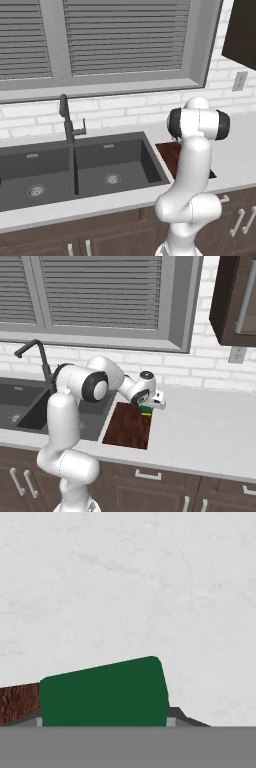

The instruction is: Pick up the sponge from the counter and clean the cutting board by briefly scrubbing or pressing down on the cutting board. Once finished, release the sponge.

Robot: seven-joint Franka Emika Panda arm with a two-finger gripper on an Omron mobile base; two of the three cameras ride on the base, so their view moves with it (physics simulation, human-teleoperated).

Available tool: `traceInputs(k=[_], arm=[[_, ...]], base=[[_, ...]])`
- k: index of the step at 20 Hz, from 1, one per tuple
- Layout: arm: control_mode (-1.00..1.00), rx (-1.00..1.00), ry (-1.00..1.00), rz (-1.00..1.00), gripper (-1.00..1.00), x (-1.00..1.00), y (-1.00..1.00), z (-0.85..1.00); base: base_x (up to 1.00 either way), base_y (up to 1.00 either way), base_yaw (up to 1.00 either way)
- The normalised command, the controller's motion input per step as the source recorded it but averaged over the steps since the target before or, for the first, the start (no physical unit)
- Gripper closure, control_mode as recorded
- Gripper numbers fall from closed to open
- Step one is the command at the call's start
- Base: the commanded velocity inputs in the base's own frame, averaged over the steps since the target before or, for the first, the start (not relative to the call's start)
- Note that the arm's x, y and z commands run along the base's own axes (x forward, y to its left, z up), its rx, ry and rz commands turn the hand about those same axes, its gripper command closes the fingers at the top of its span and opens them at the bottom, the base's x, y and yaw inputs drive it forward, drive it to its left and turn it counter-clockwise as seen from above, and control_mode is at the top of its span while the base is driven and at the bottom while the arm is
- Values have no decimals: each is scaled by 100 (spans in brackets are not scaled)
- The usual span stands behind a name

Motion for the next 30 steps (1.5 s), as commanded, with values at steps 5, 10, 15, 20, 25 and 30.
traceInputs(k=[5,10,15,20,25,30], arm=[[-100,0,0,0,100,0,0,-21],[-100,0,-1,0,100,-18,0,-25],[-100,0,-5,-1,100,-49,0,-25],[-100,0,-5,-2,100,-57,0,-24],[-100,0,-1,-2,100,-52,0,-24],[-100,0,0,-2,100,-55,0,-17]], base=[[0,0,0],[0,0,0],[0,0,0],[0,0,0],[0,0,0],[0,0,0]])
